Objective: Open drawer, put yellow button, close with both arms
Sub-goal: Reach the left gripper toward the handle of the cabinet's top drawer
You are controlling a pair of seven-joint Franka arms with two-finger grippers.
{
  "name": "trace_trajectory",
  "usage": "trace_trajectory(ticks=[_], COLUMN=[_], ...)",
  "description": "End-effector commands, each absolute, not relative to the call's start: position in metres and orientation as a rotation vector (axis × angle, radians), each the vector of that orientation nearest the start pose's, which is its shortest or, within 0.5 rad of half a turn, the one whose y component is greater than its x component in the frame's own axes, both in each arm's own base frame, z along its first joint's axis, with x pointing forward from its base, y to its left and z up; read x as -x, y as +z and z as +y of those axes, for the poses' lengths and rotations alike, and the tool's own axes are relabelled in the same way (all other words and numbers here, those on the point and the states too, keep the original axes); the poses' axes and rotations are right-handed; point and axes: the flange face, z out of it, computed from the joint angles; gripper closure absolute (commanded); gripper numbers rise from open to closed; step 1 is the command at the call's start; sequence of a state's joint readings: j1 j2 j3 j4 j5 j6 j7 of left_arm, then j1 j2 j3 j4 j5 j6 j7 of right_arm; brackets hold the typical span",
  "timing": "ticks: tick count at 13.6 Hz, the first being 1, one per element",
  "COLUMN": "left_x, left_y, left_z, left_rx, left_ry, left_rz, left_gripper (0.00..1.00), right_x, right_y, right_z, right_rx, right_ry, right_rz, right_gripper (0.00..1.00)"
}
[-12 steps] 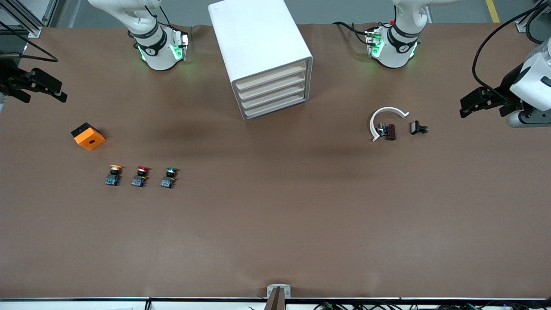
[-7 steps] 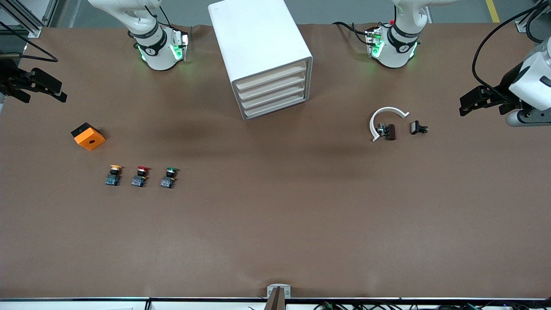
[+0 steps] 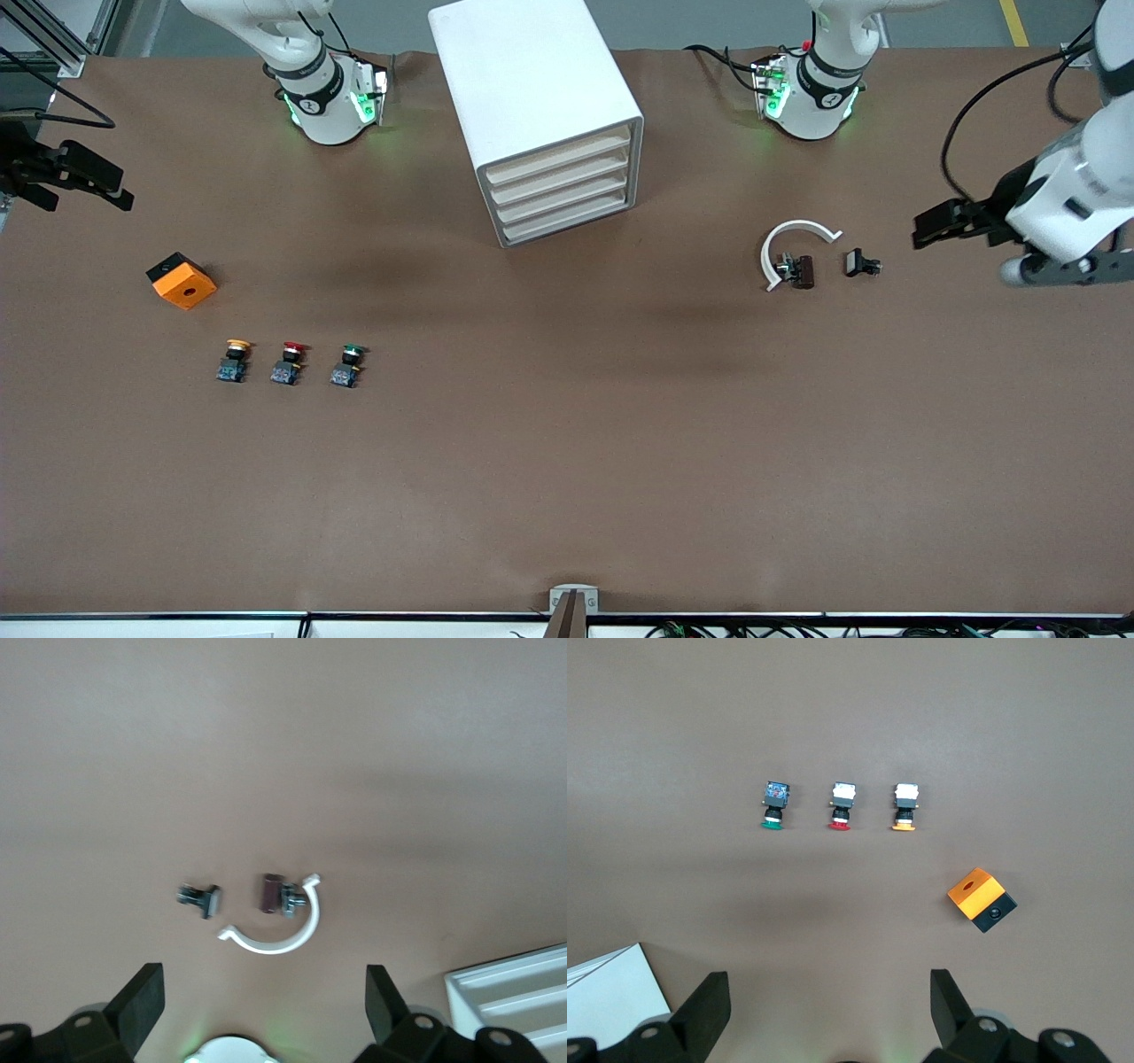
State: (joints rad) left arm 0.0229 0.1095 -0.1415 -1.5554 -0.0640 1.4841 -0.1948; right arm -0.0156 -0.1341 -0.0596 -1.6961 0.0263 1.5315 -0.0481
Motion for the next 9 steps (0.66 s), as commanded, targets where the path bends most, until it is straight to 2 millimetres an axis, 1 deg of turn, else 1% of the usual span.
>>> trace_trajectory(ticks=[1, 2, 3, 4, 5, 7, 8, 9], left_x=[-0.584, -0.586, -0.586, -0.586, -0.586, -0.580, -0.576, -0.574], left_y=[0.527, 0.513, 0.502, 0.492, 0.479, 0.446, 0.430, 0.414], left_z=[-0.100, -0.119, -0.138, -0.158, -0.180, -0.219, -0.237, -0.249], left_rx=[3.178, 3.137, 3.090, 3.050, 2.996, 2.852, 2.776, 2.685], left_ry=[0.410, 0.449, 0.465, 0.471, 0.492, 0.543, 0.559, 0.567], left_rz=[-0.259, -0.394, -0.533, -0.644, -0.744, -0.952, -1.042, -1.156], left_gripper=[0.00, 0.00, 0.00, 0.00, 0.00, 0.00, 0.00, 0.00], right_x=[-0.498, -0.498, -0.498, -0.497, -0.497, -0.497, -0.497, -0.497], right_y=[0.639, 0.639, 0.639, 0.640, 0.640, 0.639, 0.639, 0.638], right_z=[-0.040, -0.039, -0.036, -0.035, -0.034, -0.034, -0.034, -0.034], right_rx=[3.113, 3.113, 3.112, 3.111, 3.110, 3.111, 3.111, 3.112], right_ry=[0.041, 0.042, 0.042, 0.040, 0.040, 0.047, 0.047, 0.050], right_rz=[0.060, 0.093, 0.145, 0.160, 0.155, 0.141, 0.141, 0.136], right_gripper=[0.00, 0.00, 0.00, 0.00, 0.00, 0.00, 0.00, 0.00])
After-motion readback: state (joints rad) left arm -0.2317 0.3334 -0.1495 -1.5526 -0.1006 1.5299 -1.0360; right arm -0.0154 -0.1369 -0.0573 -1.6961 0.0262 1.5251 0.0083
